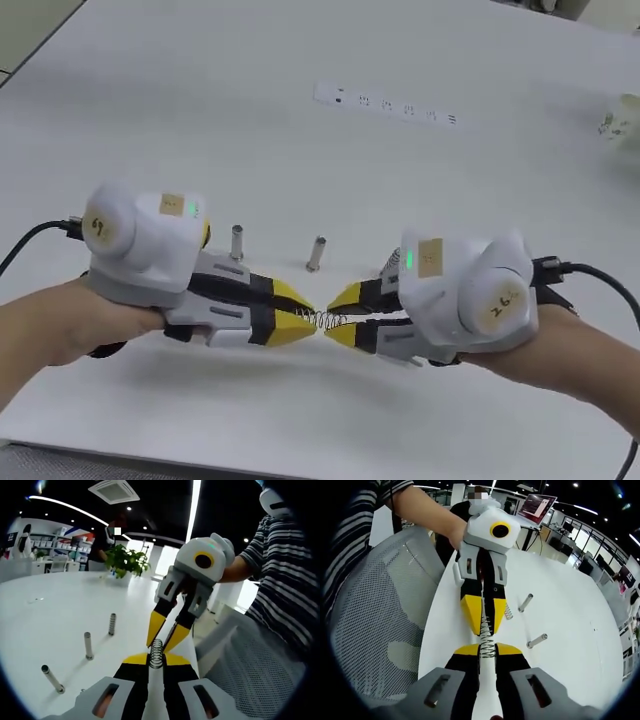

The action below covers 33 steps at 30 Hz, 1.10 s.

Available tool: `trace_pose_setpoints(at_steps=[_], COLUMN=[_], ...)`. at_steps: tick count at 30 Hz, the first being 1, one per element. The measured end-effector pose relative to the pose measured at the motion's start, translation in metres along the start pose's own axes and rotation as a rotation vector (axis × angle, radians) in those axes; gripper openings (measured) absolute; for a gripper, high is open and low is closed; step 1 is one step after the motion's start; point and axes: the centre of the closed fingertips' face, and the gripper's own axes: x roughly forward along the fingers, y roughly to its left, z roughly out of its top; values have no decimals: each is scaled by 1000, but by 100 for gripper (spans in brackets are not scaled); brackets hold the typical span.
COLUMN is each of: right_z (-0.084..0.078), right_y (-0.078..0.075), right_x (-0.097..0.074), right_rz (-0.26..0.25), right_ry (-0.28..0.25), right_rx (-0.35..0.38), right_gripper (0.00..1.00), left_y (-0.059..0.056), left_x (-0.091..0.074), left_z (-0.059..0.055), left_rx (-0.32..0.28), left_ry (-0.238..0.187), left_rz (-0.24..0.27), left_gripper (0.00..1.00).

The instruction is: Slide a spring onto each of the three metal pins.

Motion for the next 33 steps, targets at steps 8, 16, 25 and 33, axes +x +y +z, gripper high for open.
trace_pose_setpoints(at_steps=[8,16,25,33], right_z=[-4,-11,-3,10], right_y=[0,1,-2,-5], right_x=[-1,-2,-8,-15], right_rz=[9,1,-16,-15], right_ry=[6,17,11,7], right_rx=[17,30,-55,-123], right_gripper=[9,8,7,7], left_y=[-1,-2,-2,-1], left_x=[1,0,-1,-2], left_z=[0,1,0,-3], left_rx=[-12,-8,0,16], left_ry=[3,4,6,21], left_rz=[-3,-4,0,8], left_gripper=[2,2,2,2])
